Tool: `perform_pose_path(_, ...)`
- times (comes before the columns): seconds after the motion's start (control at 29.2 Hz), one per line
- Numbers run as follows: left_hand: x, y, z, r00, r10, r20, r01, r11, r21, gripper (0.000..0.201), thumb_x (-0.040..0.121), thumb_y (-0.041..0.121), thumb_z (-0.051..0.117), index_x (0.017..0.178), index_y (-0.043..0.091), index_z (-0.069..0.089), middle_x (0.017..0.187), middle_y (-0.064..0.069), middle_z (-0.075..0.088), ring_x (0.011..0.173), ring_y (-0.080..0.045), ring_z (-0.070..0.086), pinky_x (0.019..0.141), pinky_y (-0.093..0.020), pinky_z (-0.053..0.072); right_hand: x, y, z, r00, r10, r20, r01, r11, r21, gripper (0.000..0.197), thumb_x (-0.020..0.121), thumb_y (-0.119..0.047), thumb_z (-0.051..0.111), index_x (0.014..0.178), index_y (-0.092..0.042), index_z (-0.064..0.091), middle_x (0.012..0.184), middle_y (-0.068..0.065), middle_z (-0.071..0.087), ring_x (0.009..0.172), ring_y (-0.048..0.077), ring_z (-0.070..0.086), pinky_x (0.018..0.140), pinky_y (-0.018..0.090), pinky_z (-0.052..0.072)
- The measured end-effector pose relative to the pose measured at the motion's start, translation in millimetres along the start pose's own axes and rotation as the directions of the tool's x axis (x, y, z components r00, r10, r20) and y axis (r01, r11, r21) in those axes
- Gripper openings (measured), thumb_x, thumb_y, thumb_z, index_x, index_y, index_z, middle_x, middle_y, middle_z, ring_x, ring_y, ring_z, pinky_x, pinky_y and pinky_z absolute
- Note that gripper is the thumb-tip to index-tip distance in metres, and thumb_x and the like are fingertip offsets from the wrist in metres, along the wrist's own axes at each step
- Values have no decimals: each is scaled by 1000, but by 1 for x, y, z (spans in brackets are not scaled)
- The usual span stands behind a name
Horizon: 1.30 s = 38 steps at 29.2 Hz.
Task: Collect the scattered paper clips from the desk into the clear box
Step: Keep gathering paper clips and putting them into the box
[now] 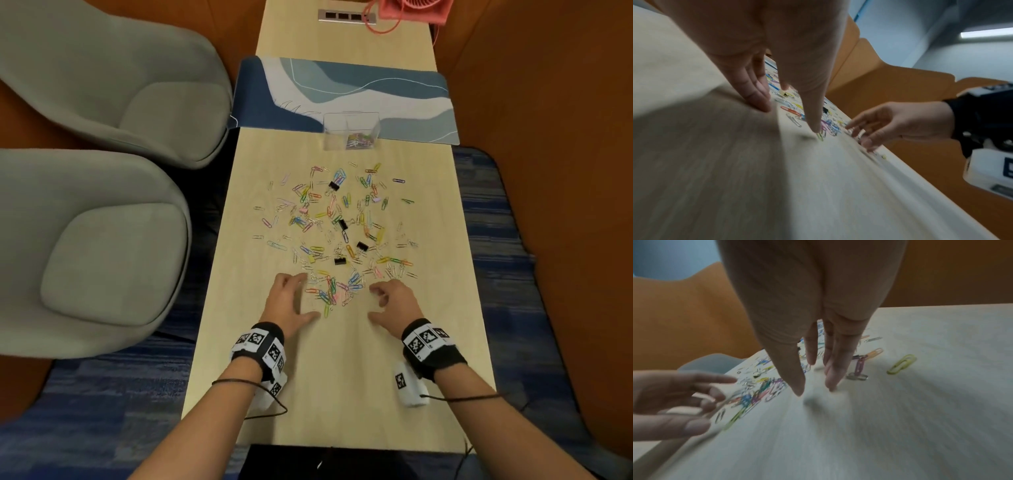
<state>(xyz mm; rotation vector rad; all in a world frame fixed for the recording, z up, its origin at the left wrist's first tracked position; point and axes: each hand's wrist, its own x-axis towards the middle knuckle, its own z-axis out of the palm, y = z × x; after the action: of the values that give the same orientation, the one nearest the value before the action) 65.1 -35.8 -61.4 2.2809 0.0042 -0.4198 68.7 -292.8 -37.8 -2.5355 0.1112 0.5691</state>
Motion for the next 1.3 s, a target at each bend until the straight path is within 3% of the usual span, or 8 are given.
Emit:
perform_pose_path(0.14, 8, 11, 14, 997, 67, 35, -71, 989, 126, 99, 66, 37, 86, 149, 25, 32, 132, -5, 33, 119, -16, 35, 108, -26, 29, 6, -15, 20, 995, -100, 12, 101, 990, -93, 74, 71, -25, 77, 138, -15, 46, 127, 8, 43, 105, 24, 53, 95, 34, 47)
perform_pose_path(0.31, 16, 18, 23, 986, 166, 15, -163, 941, 298, 54, 82, 26, 73, 133, 22, 57, 127, -16, 43, 110, -29, 44, 97, -39, 44, 5, -36, 33, 980, -196, 35, 198, 945, -261, 68, 86, -21, 62, 146, -21, 31, 149, 11, 28, 132, 30, 32, 106, 40, 40)
perform_pose_path(0.58, 23, 20, 16, 975, 204, -89, -172, 943, 284, 17, 79, 10, 74, 96, 9, 74, 97, -12, 60, 82, -31, 59, 75, -39, 53, 14, -42, 36, 947, -309, 89, 317, 847, -427, 37, 77, 14, 54, 108, -3, 64, 114, 18, 54, 100, 34, 55, 74, 37, 51)
perform_pose_path(0.79, 23, 26, 12, 979, 175, -109, -147, 964, 223, 16, 74, -3, 67, 81, 10, 73, 90, -7, 65, 76, -25, 64, 71, -32, 54, 19, -57, 25, 931, -330, 157, 363, 787, -500, 30, 84, 14, 44, 103, -3, 60, 110, 15, 51, 100, 30, 53, 82, 36, 48)
perform_pose_path(0.92, 28, 24, 8, 983, 153, -104, -131, 973, 191, 15, 75, 1, 68, 81, 12, 75, 85, -6, 70, 77, -24, 66, 74, -32, 54, 27, -65, 22, 944, -281, 176, 331, 799, -502, 25, 84, 12, 45, 96, -1, 62, 103, 15, 54, 94, 31, 56, 75, 35, 47)
perform_pose_path(1.06, 32, 22, 1, 990, 116, -82, -98, 975, 199, 10, 80, 10, 71, 85, 17, 77, 87, -2, 74, 82, -21, 67, 80, -29, 54, 38, -57, 20, 969, -229, 94, 248, 906, -343, 25, 82, 7, 48, 90, -2, 70, 91, 10, 62, 89, 30, 63, 74, 31, 51)
perform_pose_path(1.16, 34, 21, -4, 992, 99, -75, -84, 980, 178, 8, 81, 13, 72, 86, 17, 78, 87, 1, 75, 83, -16, 68, 82, -24, 52, 43, -46, 14, 989, -146, -11, 144, 983, -113, 19, 81, -4, 61, 87, -13, 77, 87, 3, 73, 81, 17, 66, 77, 23, 53)
perform_pose_path(1.3, 37, 20, -8, 994, 44, -98, -38, 998, 58, 6, 80, 15, 76, 85, 16, 79, 84, 1, 76, 80, -13, 68, 84, -23, 53, 39, -36, -2, 996, 19, -86, 3, 967, 254, 7, 74, -9, 76, 79, -14, 78, 74, 0, 74, 68, 12, 68, 71, 19, 55)
